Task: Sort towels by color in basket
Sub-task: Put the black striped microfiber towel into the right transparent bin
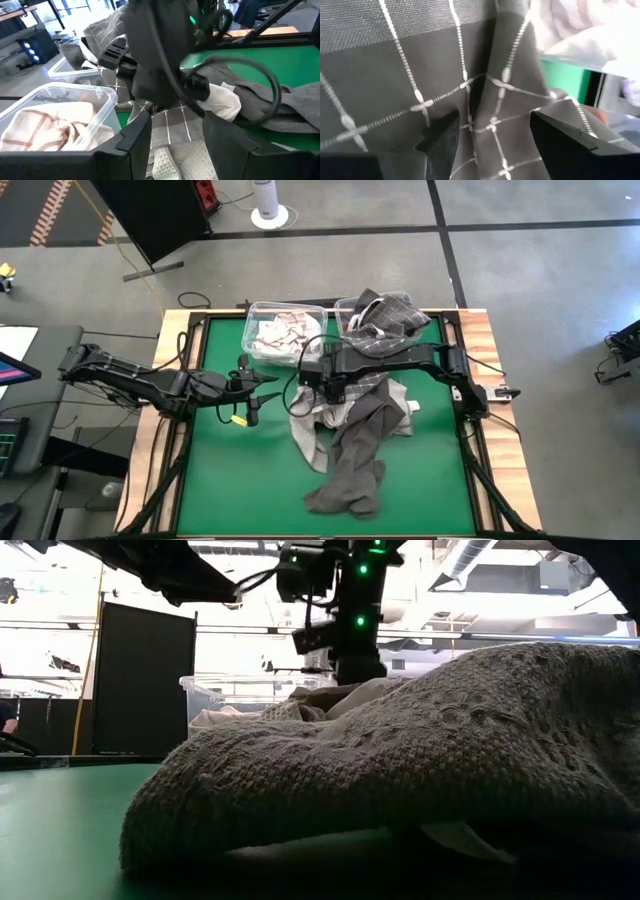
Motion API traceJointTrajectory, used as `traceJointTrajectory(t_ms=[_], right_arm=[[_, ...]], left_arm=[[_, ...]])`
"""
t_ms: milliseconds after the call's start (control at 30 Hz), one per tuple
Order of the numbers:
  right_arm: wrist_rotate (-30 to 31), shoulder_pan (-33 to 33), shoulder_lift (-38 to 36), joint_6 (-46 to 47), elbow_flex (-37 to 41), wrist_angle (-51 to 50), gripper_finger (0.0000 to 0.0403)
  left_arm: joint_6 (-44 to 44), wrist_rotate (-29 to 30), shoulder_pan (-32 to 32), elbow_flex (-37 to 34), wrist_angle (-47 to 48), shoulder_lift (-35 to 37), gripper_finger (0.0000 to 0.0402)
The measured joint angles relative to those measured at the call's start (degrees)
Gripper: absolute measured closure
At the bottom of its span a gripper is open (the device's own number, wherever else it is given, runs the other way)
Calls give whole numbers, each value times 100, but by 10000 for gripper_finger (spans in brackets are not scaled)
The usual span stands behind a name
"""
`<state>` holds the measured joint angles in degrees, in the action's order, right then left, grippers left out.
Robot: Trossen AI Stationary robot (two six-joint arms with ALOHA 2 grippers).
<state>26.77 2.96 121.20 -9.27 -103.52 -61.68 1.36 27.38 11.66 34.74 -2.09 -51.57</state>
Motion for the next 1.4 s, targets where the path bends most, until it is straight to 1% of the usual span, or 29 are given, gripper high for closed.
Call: traceJointTrajectory(t_ms=[100,133,200,233,300,433,467,500,567,700,867,1033,1133,1267,1400], right_arm=[[207,-54,1,136,211,340,126],[246,-69,-3,175,289,475,132],[476,-70,1,240,407,544,155],[591,-70,6,245,436,510,174],[684,-70,6,251,439,434,223],[584,-1,-10,283,433,288,352],[468,30,-10,264,419,217,375],[349,68,-10,243,381,116,383],[290,136,-10,279,226,-113,381],[347,244,-118,284,-289,-950,385],[794,481,-722,288,-1039,-1776,385],[1342,977,-1438,239,-1733,-2425,385],[1839,1316,-1879,35,-2024,-2465,385],[2539,1757,-2346,-406,-2289,-1995,385],[2633,2117,-2645,-1014,-2422,-1209,385]], left_arm=[[5,0,0,0,0,0,233],[3,1,0,0,0,0,233],[-3,2,0,0,0,0,233],[-3,0,0,0,0,0,233],[-4,0,0,0,0,0,233],[18,2,0,0,2,0,233],[12,2,0,0,0,0,233],[12,0,0,0,1,0,233],[12,0,0,0,0,0,233],[12,0,0,0,4,0,233],[12,2,0,0,7,0,233],[12,1,0,0,0,0,233],[12,0,0,0,-40,0,233],[32,1,0,0,-87,0,233],[88,2,0,0,-179,0,233]])
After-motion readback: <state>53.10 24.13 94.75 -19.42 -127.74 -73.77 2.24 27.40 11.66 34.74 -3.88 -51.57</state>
